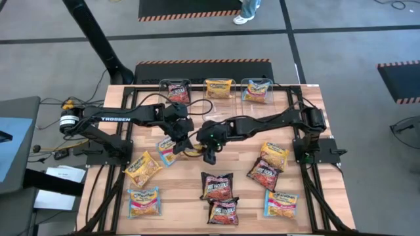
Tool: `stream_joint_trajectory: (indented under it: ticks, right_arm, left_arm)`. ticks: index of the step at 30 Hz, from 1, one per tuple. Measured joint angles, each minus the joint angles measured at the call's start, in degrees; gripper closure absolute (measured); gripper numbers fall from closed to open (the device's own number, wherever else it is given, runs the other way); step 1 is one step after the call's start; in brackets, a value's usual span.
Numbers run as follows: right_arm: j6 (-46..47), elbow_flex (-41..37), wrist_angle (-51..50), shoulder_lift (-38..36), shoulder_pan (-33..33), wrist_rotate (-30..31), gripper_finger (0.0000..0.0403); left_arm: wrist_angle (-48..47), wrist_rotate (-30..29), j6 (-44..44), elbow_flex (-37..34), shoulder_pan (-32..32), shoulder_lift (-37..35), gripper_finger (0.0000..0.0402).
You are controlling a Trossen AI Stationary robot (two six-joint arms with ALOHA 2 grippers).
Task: Sort Maruchan noodles
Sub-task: Put the yellow noodle pack into the center transparent bin
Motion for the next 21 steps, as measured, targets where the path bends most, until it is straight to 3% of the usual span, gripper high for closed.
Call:
stream_joint_trajectory:
  ticks: [9,16,21]
  right_arm:
    - [0.4,0.0,0.2,0.0,0.0,-0.5,0.0386]
    - [0.3,0.0,0.2,0.0,0.0,-0.6,0.0395]
    - [0.2,0.0,0.3,0.0,0.0,-0.6,0.0397]
  left_arm:
    - [0.4,-1.2,-0.4,0.0,0.0,0.0,0.0402]
    - [0.5,-3.4,-1.2,0.0,0.0,0.0,0.0401]
    - [0.6,-3.3,-1.6,0.0,0.1,0.0,0.0376]
